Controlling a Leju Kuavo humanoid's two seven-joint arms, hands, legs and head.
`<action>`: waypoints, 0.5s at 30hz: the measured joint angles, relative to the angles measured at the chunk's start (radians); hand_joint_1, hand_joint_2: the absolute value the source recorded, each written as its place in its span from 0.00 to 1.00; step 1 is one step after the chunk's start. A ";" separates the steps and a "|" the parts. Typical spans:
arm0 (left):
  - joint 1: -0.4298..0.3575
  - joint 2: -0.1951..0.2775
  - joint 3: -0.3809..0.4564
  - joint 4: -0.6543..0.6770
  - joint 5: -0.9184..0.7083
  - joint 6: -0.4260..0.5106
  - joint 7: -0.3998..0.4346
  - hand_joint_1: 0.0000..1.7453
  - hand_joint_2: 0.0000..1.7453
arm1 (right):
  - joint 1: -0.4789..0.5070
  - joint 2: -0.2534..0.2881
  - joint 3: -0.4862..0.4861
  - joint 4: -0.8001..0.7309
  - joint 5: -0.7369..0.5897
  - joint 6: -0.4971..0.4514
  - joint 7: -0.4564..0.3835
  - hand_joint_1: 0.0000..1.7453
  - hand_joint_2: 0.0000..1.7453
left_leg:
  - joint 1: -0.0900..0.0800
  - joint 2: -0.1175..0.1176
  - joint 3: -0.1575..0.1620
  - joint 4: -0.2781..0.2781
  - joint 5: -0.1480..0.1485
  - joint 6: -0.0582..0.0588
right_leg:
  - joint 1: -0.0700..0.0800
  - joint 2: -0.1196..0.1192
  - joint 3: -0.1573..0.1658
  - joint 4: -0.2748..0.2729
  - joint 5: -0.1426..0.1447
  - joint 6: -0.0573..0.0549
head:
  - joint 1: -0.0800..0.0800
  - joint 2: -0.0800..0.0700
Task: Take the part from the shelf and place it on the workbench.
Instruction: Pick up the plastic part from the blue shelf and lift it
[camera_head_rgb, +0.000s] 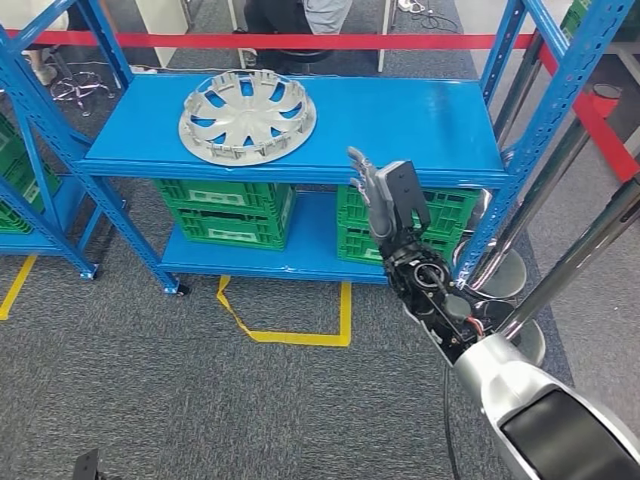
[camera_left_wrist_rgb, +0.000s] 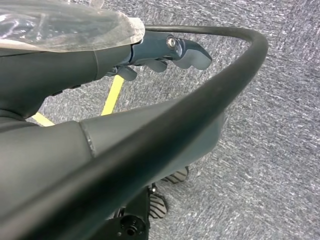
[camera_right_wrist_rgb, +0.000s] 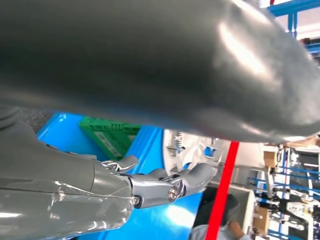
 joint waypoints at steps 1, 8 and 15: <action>0.000 0.000 0.000 0.000 0.000 0.000 0.000 0.00 0.00 | 0.005 -0.001 -0.003 0.000 -0.002 0.000 -0.001 0.00 0.00 | 0.000 0.000 0.000 0.000 0.000 0.000 | 0.000 0.000 0.000 0.000 0.000 0.000 | 0.000 0.000; 0.004 0.000 0.000 0.000 -0.014 -0.017 0.000 0.00 0.00 | 0.046 -0.019 -0.032 -0.027 -0.002 -0.022 0.025 0.00 0.00 | -0.001 0.000 0.000 0.001 0.000 0.000 | -0.001 0.000 0.000 -0.001 0.000 0.000 | 0.000 0.000; 0.005 0.001 0.000 0.000 -0.019 -0.048 0.000 0.00 0.00 | 0.092 -0.036 -0.045 -0.066 0.025 -0.019 0.050 0.00 0.00 | -0.002 0.000 -0.001 0.005 -0.003 0.003 | -0.003 0.000 0.000 -0.001 0.000 0.001 | -0.001 0.000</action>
